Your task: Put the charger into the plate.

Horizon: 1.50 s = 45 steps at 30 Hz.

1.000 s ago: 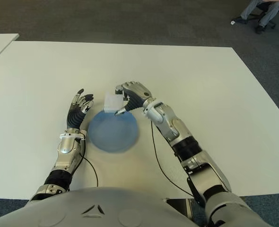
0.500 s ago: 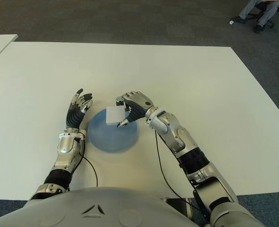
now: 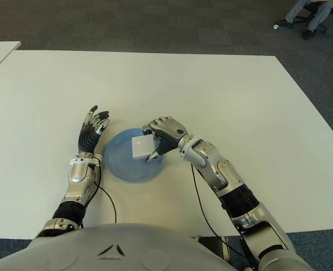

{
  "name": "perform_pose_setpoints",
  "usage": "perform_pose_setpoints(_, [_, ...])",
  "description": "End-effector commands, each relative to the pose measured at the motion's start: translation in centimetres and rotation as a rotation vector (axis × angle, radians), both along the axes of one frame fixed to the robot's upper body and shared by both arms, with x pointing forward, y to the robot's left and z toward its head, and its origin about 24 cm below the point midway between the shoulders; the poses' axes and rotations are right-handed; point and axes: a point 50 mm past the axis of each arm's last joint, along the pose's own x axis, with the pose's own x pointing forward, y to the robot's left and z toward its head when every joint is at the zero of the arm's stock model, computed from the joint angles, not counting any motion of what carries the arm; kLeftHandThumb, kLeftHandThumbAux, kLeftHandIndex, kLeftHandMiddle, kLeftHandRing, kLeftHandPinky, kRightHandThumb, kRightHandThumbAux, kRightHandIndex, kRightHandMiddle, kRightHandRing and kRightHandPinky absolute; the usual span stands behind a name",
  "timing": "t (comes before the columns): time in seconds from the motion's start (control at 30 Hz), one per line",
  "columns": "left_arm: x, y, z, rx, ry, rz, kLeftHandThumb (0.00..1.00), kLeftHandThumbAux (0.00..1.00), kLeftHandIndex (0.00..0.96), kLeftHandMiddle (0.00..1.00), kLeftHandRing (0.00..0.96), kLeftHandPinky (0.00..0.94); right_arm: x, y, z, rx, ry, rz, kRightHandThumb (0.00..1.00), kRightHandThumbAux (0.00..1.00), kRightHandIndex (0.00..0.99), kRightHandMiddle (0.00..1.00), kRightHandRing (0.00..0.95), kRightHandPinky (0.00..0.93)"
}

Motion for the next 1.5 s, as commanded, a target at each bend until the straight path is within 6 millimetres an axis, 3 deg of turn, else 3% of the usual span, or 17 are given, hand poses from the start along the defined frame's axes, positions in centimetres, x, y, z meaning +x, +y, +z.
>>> perform_pose_setpoints(0.03, [-1.4, 0.2, -1.9, -0.016, 0.109, 0.01, 0.0, 0.574, 0.076, 0.255, 0.233, 0.169, -0.2, -0.1, 0.0, 0.008, 0.018, 0.011, 0.953, 0.657, 0.388, 0.501, 0.522, 0.793])
perform_pose_setpoints(0.13, [-1.4, 0.2, -1.9, -0.017, 0.108, 0.007, 0.0, 0.573, 0.075, 0.255, 0.233, 0.171, -0.2, -0.1, 0.0, 0.026, 0.04, 0.032, 0.953, 0.655, 0.398, 0.512, 0.508, 0.702])
perform_pose_setpoints(0.2, [-1.4, 0.2, -1.9, -0.019, 0.109, 0.005, 0.0, 0.572, 0.071, 0.252, 0.233, 0.175, -0.2, -0.1, 0.0, 0.028, 0.046, 0.05, 0.896, 0.664, 0.4, 0.522, 0.52, 0.6])
perform_pose_setpoints(0.27, [-1.5, 0.2, -2.0, -0.02, 0.111, 0.004, 0.0, 0.572, 0.068, 0.249, 0.233, 0.178, -0.2, -0.2, 0.0, 0.015, 0.039, 0.069, 0.776, 0.689, 0.409, 0.469, 0.476, 0.497])
perform_pose_setpoints(0.3, [-1.5, 0.2, -2.0, -0.021, 0.112, 0.004, 0.0, 0.573, 0.068, 0.248, 0.233, 0.184, -0.2, -0.2, 0.0, 0.006, 0.033, 0.079, 0.667, 0.602, 0.305, 0.37, 0.381, 0.405])
perform_pose_setpoints(0.33, [-1.5, 0.2, -2.0, -0.022, 0.114, 0.004, 0.0, 0.573, 0.069, 0.247, 0.233, 0.186, -0.2, -0.2, 0.1, -0.008, 0.024, 0.093, 0.628, 0.571, 0.267, 0.334, 0.347, 0.372])
perform_pose_setpoints(0.37, [-1.4, 0.2, -2.0, -0.023, 0.116, 0.005, 0.0, 0.573, 0.069, 0.245, 0.232, 0.184, -0.1, -0.2, 0.1, -0.026, 0.018, 0.107, 0.556, 0.514, 0.178, 0.222, 0.232, 0.257])
perform_pose_setpoints(0.47, [-1.4, 0.2, -2.1, -0.026, 0.119, 0.005, 0.0, 0.572, 0.07, 0.238, 0.227, 0.176, 0.0, -0.3, 0.1, -0.05, 0.017, 0.129, 0.443, 0.415, 0.058, 0.072, 0.076, 0.084])
perform_pose_setpoints(0.53, [-1.4, 0.3, -2.1, -0.028, 0.123, 0.006, 0.0, 0.569, 0.066, 0.233, 0.22, 0.154, 0.0, -0.4, 0.1, -0.055, 0.026, 0.143, 0.38, 0.357, 0.029, 0.037, 0.038, 0.043])
perform_pose_setpoints(0.73, [-1.4, 0.3, -2.0, -0.028, 0.12, 0.003, 0.0, 0.568, 0.061, 0.224, 0.205, 0.106, 0.2, -0.3, 0.3, -0.004, 0.059, 0.157, 0.273, 0.25, 0.003, 0.003, 0.004, 0.004])
perform_pose_setpoints(0.97, [-1.4, 0.2, -1.9, -0.015, 0.115, -0.012, 0.0, 0.573, 0.037, 0.217, 0.192, 0.073, 0.7, 0.0, 0.8, 0.048, 0.075, 0.159, 0.242, 0.188, 0.0, 0.0, 0.0, 0.0])
perform_pose_setpoints(1.5, [-1.3, 0.4, -2.1, -0.024, 0.129, 0.005, 0.0, 0.583, 0.088, 0.217, 0.218, 0.214, 2.3, 1.5, 1.7, 0.184, 0.02, 0.115, 0.255, 0.131, 0.0, 0.0, 0.0, 0.0])
